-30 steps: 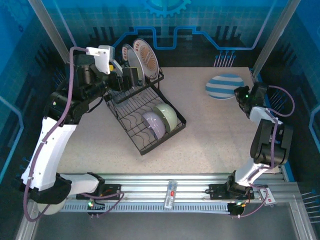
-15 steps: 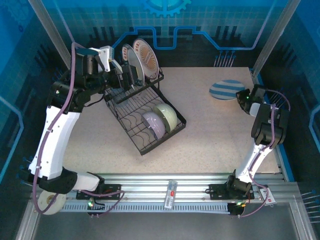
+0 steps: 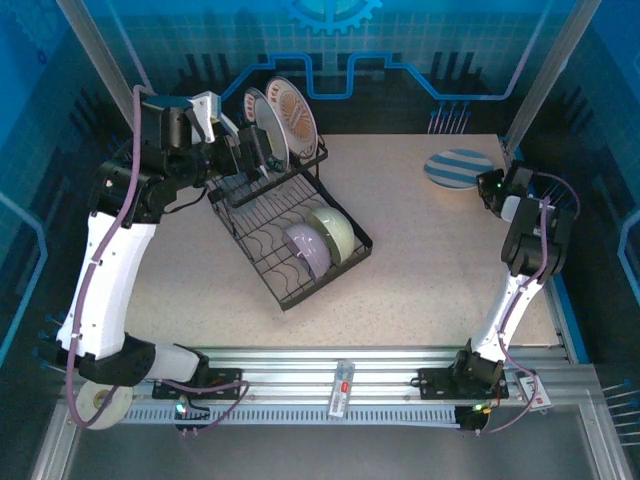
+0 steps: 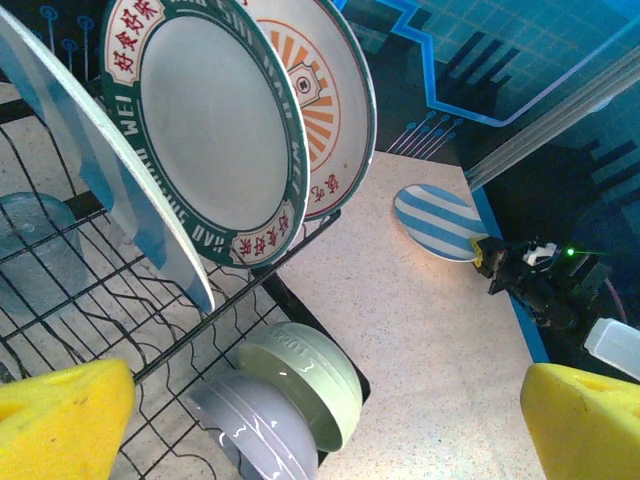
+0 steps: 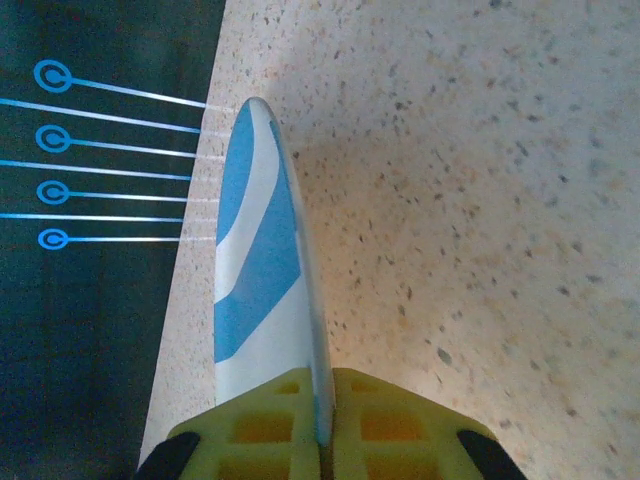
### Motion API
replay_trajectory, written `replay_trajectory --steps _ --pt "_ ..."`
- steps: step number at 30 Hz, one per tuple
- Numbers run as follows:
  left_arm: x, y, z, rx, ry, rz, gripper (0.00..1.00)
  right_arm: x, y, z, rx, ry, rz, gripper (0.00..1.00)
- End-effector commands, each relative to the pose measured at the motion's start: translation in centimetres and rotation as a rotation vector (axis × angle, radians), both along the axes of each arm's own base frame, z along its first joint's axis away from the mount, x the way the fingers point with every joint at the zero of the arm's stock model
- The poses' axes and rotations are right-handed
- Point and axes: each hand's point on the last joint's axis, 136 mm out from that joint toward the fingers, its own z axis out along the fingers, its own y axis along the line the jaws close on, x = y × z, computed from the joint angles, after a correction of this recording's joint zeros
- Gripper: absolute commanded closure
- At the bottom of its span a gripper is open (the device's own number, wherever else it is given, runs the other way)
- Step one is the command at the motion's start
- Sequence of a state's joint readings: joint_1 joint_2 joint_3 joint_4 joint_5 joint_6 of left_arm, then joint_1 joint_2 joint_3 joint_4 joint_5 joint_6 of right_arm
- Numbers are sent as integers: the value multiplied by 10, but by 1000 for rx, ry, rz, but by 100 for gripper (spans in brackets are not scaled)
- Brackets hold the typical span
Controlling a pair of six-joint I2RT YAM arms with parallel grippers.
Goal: Unload the mixed dishes from the dish rack
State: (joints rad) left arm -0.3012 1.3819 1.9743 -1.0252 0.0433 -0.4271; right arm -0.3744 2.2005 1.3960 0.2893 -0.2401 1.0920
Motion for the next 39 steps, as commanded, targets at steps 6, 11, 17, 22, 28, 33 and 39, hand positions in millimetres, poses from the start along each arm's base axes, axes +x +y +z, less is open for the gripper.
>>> replay_trajectory --steps 6,11,17,22,28,33,39 --pt "-11 5 -5 -53 44 24 1 -2 -6 -32 41 106 -10 89" --pt "-11 4 -5 -61 42 22 1 -7 -5 -35 42 139 -11 80" --pt "-13 6 -7 -68 38 30 1 -9 -6 -34 46 146 1 67" --pt "-15 10 -9 -65 39 42 1 -13 -5 -31 45 154 8 52" --pt "-16 14 -12 -67 50 57 1 -20 -3 -18 34 138 15 25" --pt "-12 16 -17 -69 59 78 1 -35 3 -7 7 125 22 8" --pt "0 25 -30 -58 109 143 1 -53 10 3 -11 104 24 0"
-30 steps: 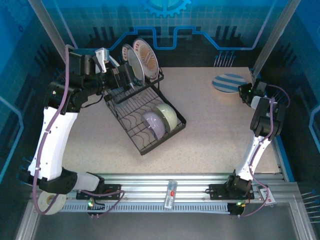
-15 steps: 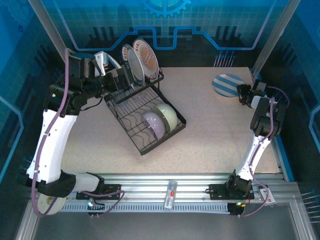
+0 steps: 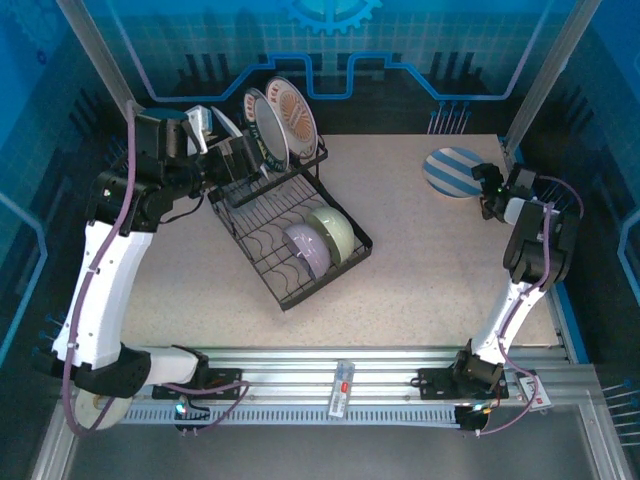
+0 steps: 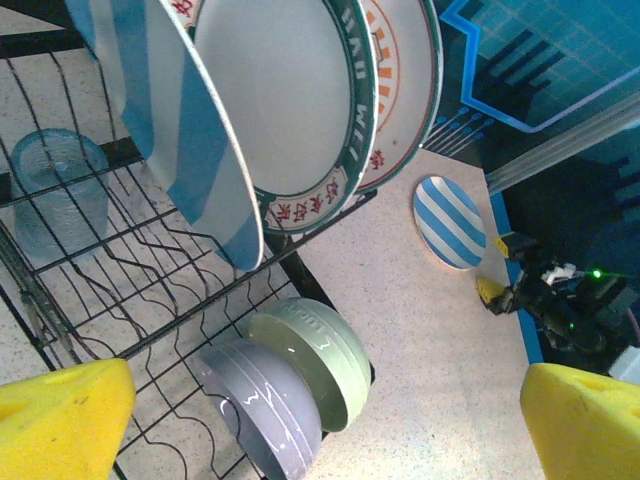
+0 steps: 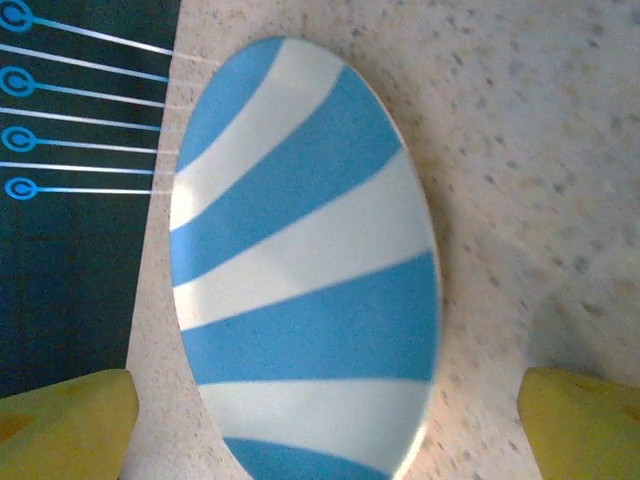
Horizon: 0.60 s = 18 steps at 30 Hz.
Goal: Unload the mixed dishes from the dish rack
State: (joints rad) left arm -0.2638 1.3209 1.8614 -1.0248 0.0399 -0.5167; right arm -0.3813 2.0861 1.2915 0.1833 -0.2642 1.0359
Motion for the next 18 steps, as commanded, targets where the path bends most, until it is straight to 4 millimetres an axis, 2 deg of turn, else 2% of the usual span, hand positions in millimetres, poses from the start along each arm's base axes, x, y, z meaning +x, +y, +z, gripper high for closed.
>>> replay_trajectory --steps 1,7,15,18 --pt "11 9 -8 -4 33 65 2 -19 -3 4 -11 16 -12 0" --pt "31 15 -11 -3 56 137 13 -33 15 18 -14 -12 17 0" --pt "57 27 -18 20 101 255 30 -56 71 36 -16 -54 137 0" --pt "69 29 -22 27 116 278 37 -65 92 50 -23 -90 187 0"
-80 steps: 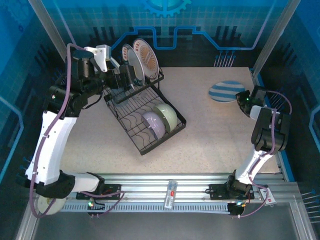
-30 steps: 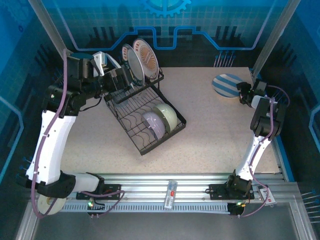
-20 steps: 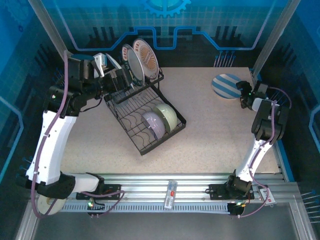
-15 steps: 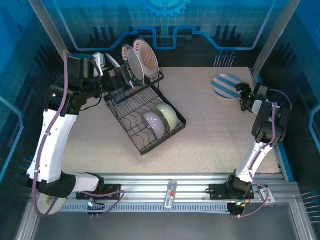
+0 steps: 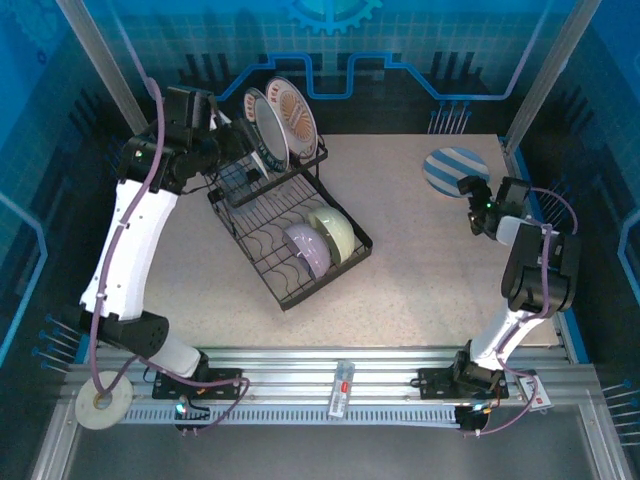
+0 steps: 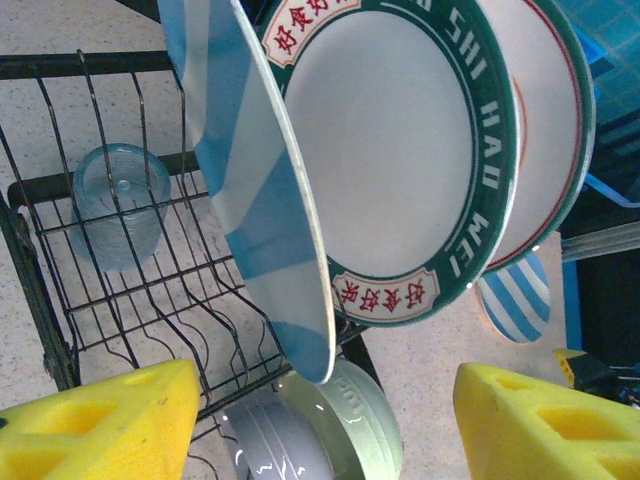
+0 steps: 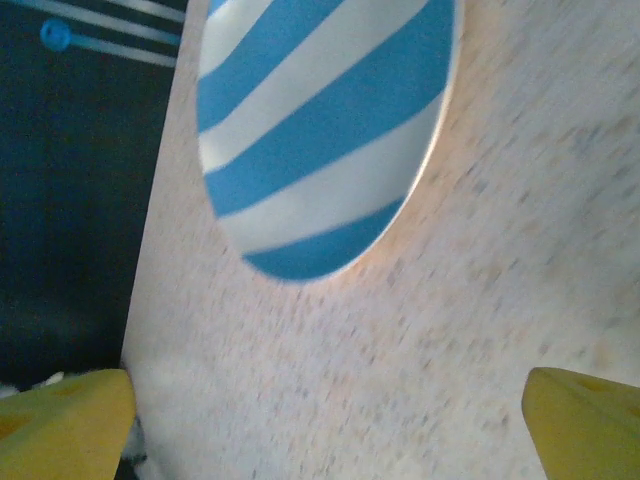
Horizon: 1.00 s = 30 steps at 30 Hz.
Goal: Unload the mixed dishes from the dish rack
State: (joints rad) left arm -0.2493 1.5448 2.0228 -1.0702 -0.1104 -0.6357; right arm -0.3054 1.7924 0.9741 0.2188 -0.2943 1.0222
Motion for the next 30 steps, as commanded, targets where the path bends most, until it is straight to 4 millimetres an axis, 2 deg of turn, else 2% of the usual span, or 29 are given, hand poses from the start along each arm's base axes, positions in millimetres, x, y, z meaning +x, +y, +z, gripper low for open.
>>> replay_trajectory --steps 1,6,9,16,22,26,30 --pt "10 13 3 13 9 76 39 -7 31 28 -28 -78 101 0" --pt "21 17 -3 31 30 103 49 -11 73 65 -95 -128 260 0" --pt "26 18 -6 27 40 111 56 -15 92 92 -151 -175 320 0" --pt "33 22 -12 29 56 133 60 -29 142 153 -303 -278 478 0" --pt "43 22 -17 29 65 139 63 -50 187 199 -377 -391 617 0" --pt "49 22 -19 26 63 141 64 -67 210 216 -383 -437 700 0" --pt "54 23 -23 29 69 145 65 -77 220 221 -364 -457 732 0"
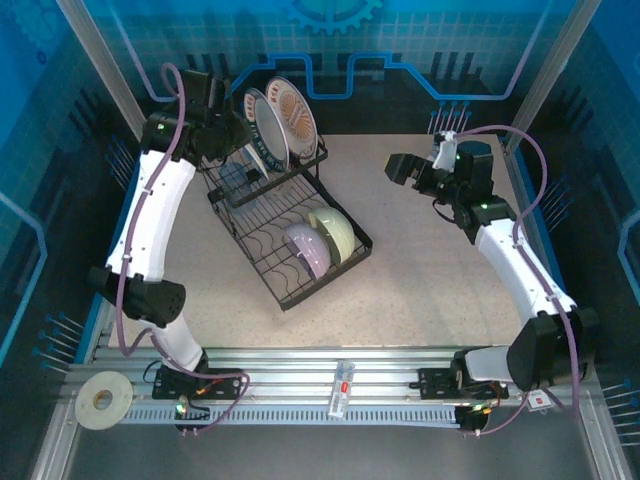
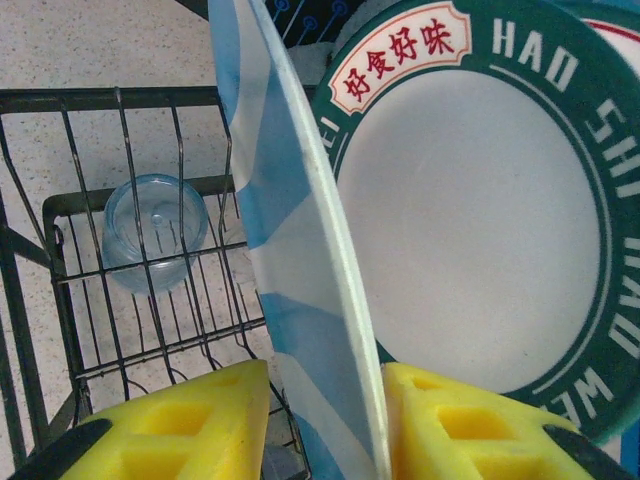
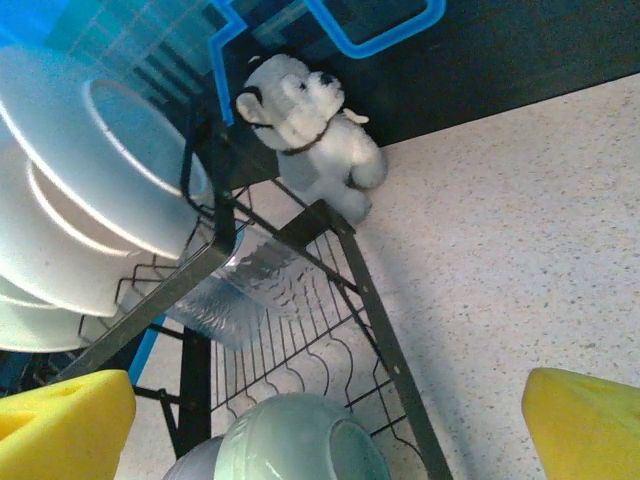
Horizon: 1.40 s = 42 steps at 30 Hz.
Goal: Unload the mixed dishes from the dish rack
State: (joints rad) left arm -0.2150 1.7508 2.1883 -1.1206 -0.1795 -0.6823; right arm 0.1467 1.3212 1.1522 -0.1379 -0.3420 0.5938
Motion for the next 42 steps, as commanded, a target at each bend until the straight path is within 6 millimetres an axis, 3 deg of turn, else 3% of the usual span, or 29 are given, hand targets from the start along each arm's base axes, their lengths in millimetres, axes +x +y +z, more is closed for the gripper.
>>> replay_trajectory --steps 1,7,16,22,42 --pt "6 8 5 -1 -14 32 66 -15 9 9 -12 -11 55 0" --pt "14 7 2 -8 -8 36 74 -21 13 14 -20 -16 73 0" --pt "14 5 0 -27 7 47 100 -22 12 20 -27 -27 74 0" --pt "4 5 9 -53 -5 51 100 -18 13 21 -17 -27 77 0" --pt "-32 17 81 -125 -200 93 100 -7 14 28 -23 -35 78 0"
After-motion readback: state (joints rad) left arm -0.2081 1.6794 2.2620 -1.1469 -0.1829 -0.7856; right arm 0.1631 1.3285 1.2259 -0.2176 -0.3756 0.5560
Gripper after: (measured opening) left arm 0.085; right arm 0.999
